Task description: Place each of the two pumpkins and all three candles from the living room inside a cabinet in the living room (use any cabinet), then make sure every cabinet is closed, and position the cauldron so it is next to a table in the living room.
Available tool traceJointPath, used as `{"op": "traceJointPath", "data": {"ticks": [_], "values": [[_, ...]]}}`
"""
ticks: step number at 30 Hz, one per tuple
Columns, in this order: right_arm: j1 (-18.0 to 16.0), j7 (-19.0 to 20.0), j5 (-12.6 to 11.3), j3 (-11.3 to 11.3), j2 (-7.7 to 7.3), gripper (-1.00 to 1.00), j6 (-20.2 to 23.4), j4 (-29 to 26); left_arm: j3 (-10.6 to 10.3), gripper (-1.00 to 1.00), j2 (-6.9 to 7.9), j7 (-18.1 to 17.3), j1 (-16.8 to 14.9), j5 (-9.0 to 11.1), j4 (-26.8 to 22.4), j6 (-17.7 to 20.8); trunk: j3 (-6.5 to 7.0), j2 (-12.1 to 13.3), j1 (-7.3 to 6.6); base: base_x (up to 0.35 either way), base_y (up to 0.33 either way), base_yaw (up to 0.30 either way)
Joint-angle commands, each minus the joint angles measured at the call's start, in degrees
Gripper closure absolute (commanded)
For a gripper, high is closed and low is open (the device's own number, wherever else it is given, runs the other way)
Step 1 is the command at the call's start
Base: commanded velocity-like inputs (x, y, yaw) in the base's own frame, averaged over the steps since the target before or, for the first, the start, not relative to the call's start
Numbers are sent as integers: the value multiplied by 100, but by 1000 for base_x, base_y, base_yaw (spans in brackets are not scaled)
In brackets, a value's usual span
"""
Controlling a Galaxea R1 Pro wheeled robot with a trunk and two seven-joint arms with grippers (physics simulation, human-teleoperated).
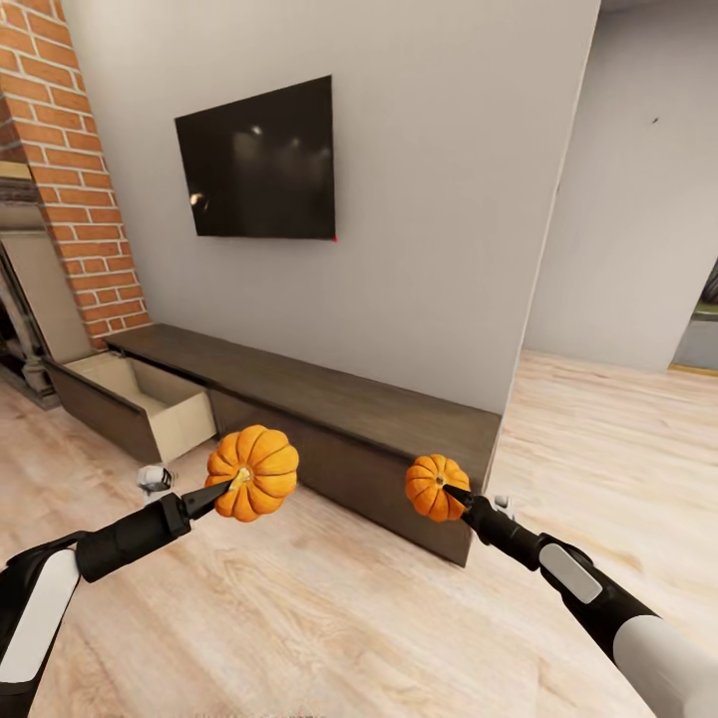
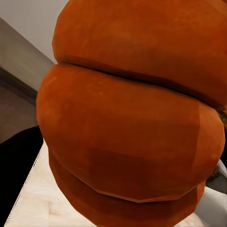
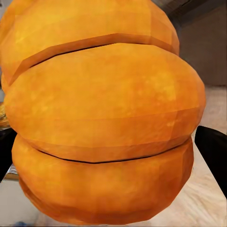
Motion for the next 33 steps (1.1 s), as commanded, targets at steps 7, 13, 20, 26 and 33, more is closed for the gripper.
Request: {"op": "traceJointPath", "data": {"ticks": [7,13,20,26,33], "values": [[-6,8,-85,21,-7,100,24,-5,3,100,-2,-19,-5,22,1,35,-5,-3,-2,0,0,288],[-6,-74,-86,21,-7,100,29,-5,3,100,-5,-19,-5,29,-1,39,-5,-3,-2,0,0,288],[-6,-156,-82,21,-7,100,31,-5,3,100,-2,-19,-5,23,1,36,-5,-3,-2,0,0,288],[-6,-159,-82,21,-7,100,32,-5,3,100,-1,-19,-5,27,1,41,-5,-3,-2,0,0,288],[-6,-159,-82,21,-7,100,32,-5,117,100,-1,-19,-5,34,1,41,-5,-3,-2,46,0,288]]}}
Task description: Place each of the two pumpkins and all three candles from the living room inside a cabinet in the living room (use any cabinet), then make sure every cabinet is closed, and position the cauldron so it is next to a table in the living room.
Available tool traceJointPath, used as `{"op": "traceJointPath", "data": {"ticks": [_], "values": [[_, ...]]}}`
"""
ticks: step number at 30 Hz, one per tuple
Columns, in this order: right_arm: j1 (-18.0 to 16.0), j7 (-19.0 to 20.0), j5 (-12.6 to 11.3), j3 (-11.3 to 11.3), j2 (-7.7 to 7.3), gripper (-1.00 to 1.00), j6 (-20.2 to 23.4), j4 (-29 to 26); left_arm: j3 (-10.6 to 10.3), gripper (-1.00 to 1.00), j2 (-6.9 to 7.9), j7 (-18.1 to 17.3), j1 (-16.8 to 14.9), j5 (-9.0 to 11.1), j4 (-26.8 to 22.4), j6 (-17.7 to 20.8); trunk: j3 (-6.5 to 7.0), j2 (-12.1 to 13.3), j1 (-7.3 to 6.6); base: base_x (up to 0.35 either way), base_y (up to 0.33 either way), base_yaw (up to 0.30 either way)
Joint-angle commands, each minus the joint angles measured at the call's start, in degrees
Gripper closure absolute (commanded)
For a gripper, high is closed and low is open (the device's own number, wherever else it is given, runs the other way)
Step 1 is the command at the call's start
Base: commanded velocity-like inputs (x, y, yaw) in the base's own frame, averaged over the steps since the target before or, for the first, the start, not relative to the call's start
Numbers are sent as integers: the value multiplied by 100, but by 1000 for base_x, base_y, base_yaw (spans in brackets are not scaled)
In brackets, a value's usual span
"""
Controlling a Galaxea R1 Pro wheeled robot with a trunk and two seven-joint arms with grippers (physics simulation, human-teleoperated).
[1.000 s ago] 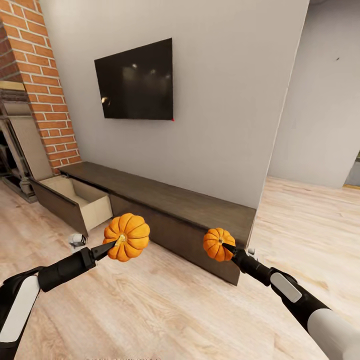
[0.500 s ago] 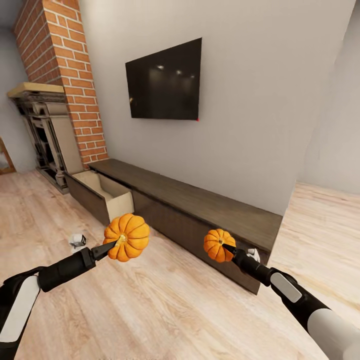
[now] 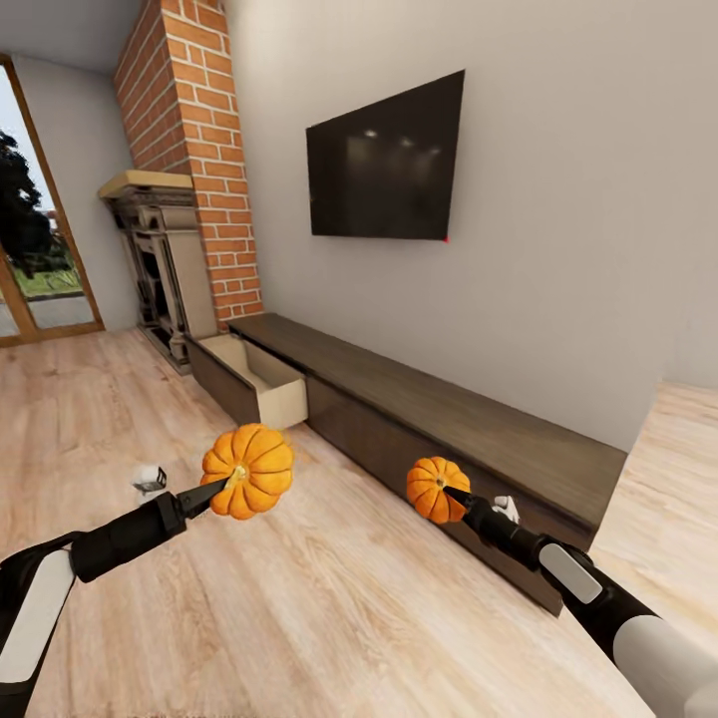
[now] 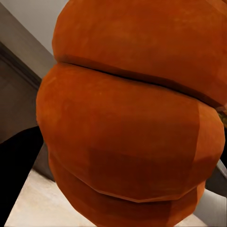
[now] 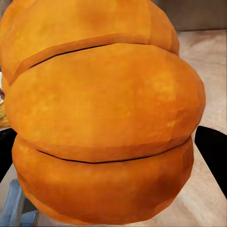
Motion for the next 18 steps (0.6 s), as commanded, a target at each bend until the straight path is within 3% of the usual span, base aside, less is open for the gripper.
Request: {"op": "traceJointPath", "data": {"ticks": [1,8,18], "values": [[-6,10,-83,20,-7,100,21,-5,17,100,-1,-19,-6,60,-1,50,-5,-3,-1,114,0,288],[-6,7,-78,21,-7,100,21,-5,38,100,-1,-19,-6,63,-1,50,-5,-3,-1,195,0,288],[-6,-14,-76,29,-7,100,21,-5,39,100,-1,-19,-6,63,-1,50,-5,-3,-1,317,0,288]]}}
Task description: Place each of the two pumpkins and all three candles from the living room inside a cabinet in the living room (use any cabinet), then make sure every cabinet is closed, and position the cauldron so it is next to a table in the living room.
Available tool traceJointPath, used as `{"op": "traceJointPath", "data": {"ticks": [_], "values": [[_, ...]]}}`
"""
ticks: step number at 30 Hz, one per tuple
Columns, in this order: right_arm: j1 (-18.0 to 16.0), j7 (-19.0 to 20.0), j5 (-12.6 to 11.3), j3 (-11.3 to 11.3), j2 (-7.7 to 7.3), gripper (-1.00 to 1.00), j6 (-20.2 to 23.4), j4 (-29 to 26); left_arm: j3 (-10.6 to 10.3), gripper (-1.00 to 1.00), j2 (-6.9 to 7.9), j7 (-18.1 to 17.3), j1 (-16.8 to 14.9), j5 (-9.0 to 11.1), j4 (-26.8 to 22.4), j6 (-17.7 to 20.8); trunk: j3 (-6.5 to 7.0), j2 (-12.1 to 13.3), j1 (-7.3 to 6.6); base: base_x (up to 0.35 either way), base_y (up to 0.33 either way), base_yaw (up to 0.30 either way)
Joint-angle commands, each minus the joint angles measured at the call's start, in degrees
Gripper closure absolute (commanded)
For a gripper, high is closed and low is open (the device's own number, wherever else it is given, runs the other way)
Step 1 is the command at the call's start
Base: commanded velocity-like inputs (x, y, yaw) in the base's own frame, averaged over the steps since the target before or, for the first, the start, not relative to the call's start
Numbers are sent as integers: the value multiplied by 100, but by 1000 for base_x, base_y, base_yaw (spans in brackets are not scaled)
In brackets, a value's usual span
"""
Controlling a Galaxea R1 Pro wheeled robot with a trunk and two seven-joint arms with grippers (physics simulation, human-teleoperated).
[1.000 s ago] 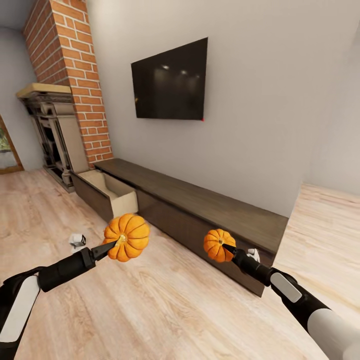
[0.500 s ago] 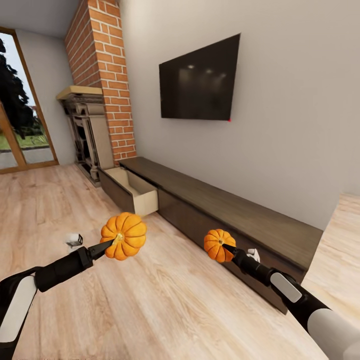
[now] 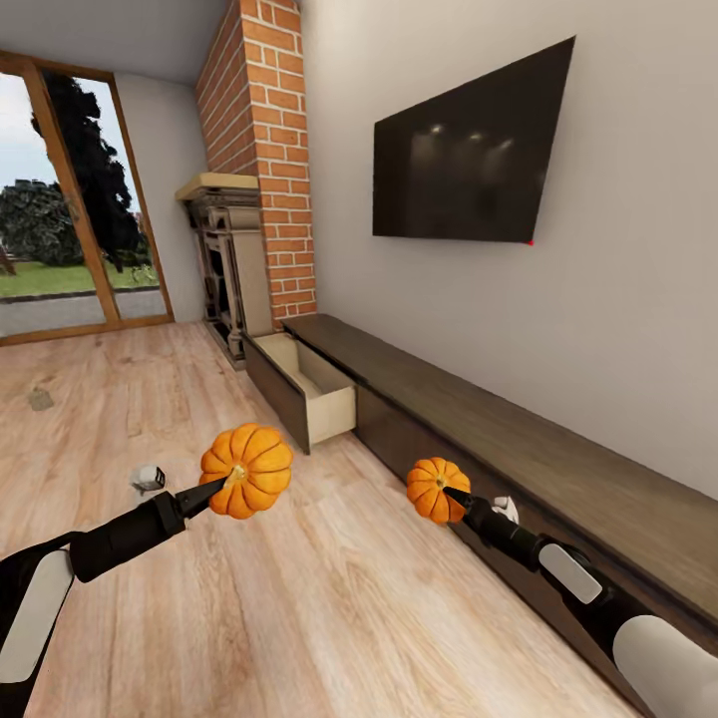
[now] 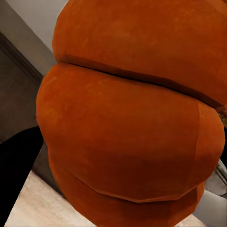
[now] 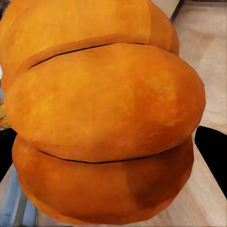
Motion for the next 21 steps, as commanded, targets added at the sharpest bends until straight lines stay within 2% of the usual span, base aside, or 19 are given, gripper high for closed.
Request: {"op": "traceJointPath", "data": {"ticks": [1,21], "values": [[-6,-5,-83,21,-7,100,21,-5,7,100,-1,-20,-6,60,15,48,-5,-3,2,329,0,288],[-6,-19,-82,21,2,100,13,-5,57,100,-1,-28,-6,60,113,48,-5,-3,2,329,70,288]]}}
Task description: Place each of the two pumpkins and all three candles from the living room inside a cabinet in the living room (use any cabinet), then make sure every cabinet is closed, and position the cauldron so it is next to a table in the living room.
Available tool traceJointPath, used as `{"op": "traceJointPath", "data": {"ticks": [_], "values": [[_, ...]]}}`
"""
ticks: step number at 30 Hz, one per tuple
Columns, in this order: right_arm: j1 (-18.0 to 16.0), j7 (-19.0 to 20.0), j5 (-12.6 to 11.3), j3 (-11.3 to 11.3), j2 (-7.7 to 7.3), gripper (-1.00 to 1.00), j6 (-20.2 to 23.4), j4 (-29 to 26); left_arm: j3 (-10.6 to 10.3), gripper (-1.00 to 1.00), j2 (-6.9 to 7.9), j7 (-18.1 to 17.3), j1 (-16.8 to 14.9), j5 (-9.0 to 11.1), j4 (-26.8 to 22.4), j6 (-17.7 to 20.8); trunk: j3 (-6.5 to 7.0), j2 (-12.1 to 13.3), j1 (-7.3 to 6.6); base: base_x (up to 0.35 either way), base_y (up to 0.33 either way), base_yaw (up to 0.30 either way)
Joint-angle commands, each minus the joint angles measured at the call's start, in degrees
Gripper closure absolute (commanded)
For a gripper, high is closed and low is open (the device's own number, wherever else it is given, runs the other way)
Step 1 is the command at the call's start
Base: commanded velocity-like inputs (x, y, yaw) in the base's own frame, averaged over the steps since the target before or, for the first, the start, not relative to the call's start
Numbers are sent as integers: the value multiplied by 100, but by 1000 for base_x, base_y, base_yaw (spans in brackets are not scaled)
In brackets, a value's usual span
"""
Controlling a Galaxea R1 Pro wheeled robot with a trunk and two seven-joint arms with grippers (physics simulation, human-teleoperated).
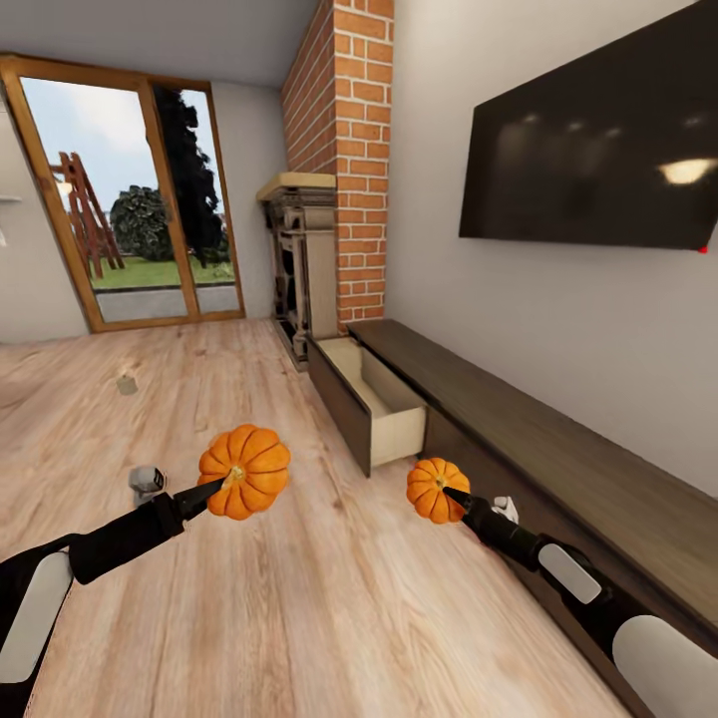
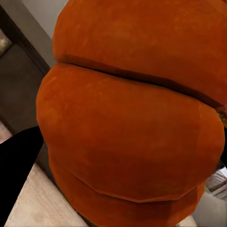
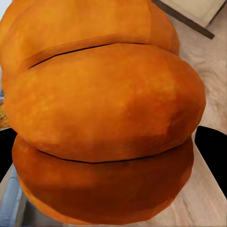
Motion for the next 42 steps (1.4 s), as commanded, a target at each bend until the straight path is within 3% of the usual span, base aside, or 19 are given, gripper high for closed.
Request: {"op": "traceJointPath", "data": {"ticks": [1,11,32,42], "values": [[-7,10,-82,21,-7,100,20,-4,4,100,-1,-19,-5,62,0,48,-5,-3,2,320,122,288],[-7,10,-82,21,-7,100,24,-5,40,100,-1,-20,-5,62,0,48,-5,-3,2,264,99,288],[-7,5,-82,22,-7,100,28,-5,48,100,-1,-20,-5,62,0,48,-5,-3,2,21,1,289],[-7,18,-73,21,-8,100,20,-5,48,100,-1,-20,-5,62,0,48,-5,-3,2,290,11,289]]}}
